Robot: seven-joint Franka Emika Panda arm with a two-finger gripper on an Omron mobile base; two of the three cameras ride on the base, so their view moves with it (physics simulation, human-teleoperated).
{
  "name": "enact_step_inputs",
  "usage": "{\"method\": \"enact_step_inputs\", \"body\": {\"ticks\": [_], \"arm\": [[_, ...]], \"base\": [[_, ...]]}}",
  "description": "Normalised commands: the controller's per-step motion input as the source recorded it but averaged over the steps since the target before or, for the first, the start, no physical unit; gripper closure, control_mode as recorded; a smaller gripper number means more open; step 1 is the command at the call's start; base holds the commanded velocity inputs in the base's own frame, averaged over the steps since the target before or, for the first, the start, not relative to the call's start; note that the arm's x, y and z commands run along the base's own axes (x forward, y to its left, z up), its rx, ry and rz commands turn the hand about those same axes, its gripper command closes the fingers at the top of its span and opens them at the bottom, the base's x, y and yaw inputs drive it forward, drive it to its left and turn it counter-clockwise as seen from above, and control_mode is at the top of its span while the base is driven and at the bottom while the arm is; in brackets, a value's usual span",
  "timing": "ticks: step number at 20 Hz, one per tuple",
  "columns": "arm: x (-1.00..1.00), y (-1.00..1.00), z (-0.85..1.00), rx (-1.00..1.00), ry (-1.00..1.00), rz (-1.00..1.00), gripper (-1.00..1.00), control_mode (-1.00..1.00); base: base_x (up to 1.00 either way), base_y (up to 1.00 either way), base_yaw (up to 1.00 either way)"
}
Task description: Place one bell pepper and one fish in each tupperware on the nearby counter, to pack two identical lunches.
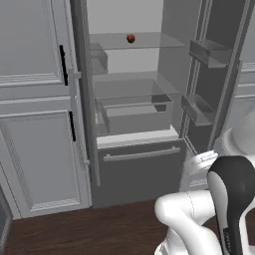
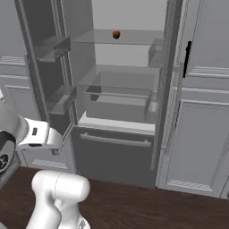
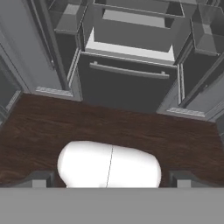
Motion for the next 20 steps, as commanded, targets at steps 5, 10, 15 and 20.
{"method": "enact_step_inputs", "body": {"ticks": [5, 10, 15, 20], "arm": [[0.0, 0.0, 0.0, 0.0, 0.0, 0.0, -1.0, 1.0], [0.0, 0.0, 0.0, 0.0, 0.0, 0.0, -1.0, 1.0], [0.0, 0.0, 0.0, 0.0, 0.0, 0.0, -1.0, 1.0], [0.0, 0.0, 0.0, 0.0, 0.0, 0.0, -1.0, 1.0]], "base": [[0.04, -0.35, -0.16], [0.59, 0.0, -0.01], [0.99, -0.15, 0.0], [0.97, -0.07, 0.0]]}}
